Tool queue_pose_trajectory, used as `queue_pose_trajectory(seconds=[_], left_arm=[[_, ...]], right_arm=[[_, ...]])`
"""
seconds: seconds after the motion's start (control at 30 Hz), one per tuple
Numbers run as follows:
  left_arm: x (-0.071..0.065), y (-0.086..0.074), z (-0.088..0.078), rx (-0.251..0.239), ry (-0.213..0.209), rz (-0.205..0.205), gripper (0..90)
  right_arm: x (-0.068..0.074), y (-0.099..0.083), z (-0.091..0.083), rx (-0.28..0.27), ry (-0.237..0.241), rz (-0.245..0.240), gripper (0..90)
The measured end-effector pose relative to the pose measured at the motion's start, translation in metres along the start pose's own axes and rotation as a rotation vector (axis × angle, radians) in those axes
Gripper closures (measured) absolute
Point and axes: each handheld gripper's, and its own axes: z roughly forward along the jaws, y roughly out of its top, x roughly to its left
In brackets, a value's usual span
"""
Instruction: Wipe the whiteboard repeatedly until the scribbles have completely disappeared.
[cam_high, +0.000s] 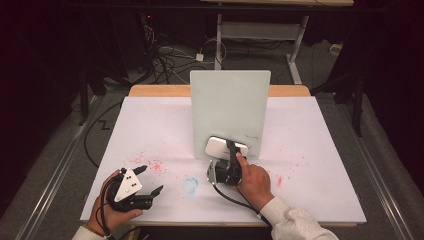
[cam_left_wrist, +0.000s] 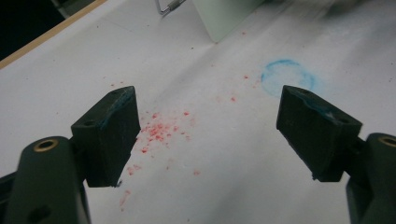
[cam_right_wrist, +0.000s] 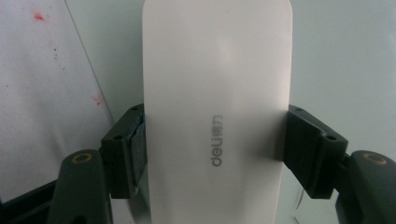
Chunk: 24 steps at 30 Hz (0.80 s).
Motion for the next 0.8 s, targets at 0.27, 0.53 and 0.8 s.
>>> queue_pose_trajectory(seconds=[0.27, 0.53, 0.8], left_arm=[[0.001, -0.001, 0.0, 0.002, -0.002, -0.003, 20.5], [0.0, 0.0, 0.0, 0.006, 0.0, 0.001, 20.5], [-0.001, 0.0, 0.001, 0.009, 0.001, 0.004, 20.5]], right_arm=[[0.001, 0.007, 0.001, -0.025, -0.007, 0.002, 31.1], [-0.014, -0.03, -0.003, 0.016, -0.011, 0.044, 31.1], [-0.024, -0.058, -0.006, 0.046, -0.007, 0.088, 31.1]])
